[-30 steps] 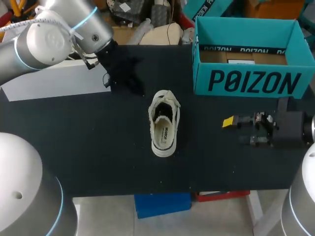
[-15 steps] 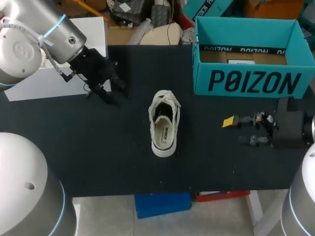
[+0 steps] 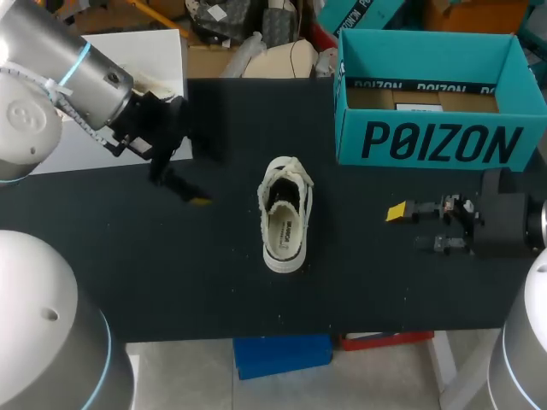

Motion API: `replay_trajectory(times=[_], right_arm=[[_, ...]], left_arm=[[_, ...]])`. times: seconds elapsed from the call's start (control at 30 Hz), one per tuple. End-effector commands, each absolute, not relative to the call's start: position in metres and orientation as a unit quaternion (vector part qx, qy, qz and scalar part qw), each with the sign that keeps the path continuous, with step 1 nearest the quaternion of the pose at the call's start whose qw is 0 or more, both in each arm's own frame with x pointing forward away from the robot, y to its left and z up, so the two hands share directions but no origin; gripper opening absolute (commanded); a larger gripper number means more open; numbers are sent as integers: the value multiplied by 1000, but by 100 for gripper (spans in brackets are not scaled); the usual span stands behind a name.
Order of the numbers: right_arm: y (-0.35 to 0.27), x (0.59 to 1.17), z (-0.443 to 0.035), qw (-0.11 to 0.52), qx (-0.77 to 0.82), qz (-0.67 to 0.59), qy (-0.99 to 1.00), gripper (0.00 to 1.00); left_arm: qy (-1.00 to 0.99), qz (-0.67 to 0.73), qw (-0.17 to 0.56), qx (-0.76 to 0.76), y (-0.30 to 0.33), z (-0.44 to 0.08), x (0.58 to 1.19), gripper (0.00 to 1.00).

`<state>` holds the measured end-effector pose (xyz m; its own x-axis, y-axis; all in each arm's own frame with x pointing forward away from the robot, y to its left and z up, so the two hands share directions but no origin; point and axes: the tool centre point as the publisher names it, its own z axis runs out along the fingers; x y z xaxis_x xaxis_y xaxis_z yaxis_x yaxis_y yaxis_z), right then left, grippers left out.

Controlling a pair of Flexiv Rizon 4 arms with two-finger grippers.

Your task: Take the shoe out of the shoebox, open the shoe tongue, remove and reinsert the insole, then place the shoe into the shoebox

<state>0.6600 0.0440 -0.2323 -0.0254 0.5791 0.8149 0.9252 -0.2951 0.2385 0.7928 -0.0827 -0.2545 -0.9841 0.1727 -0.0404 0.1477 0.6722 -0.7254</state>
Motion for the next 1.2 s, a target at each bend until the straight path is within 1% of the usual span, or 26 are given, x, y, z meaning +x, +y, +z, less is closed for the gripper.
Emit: replay_trajectory(times=[0.03, 0.1, 0.17, 0.43, 0.53, 0.57, 1.2], right_arm=[[44, 661, -232, 195, -671, -444, -561, 100], [44, 661, -232, 195, -671, -444, -561, 100], [44, 661, -232, 195, -671, -444, -561, 100], [44, 661, -232, 195, -671, -444, -561, 100], [44, 661, -232, 195, -671, -444, -561, 100], [44, 661, -232, 195, -671, -444, -561, 100], [44, 661, -232, 195, -671, -444, -561, 100]], left_arm=[[-884, 462, 46, -48, -58, -257, 796, 100], [-880, 470, 44, -45, -49, -257, 799, 100], [-880, 471, 25, -51, -42, -258, 801, 100], [-878, 473, 17, -65, -22, -254, 811, 100], [-883, 464, 4, -67, -20, -256, 813, 100], [-888, 453, -14, -73, -19, -258, 814, 100], [-888, 453, -14, -73, -19, -258, 814, 100]])
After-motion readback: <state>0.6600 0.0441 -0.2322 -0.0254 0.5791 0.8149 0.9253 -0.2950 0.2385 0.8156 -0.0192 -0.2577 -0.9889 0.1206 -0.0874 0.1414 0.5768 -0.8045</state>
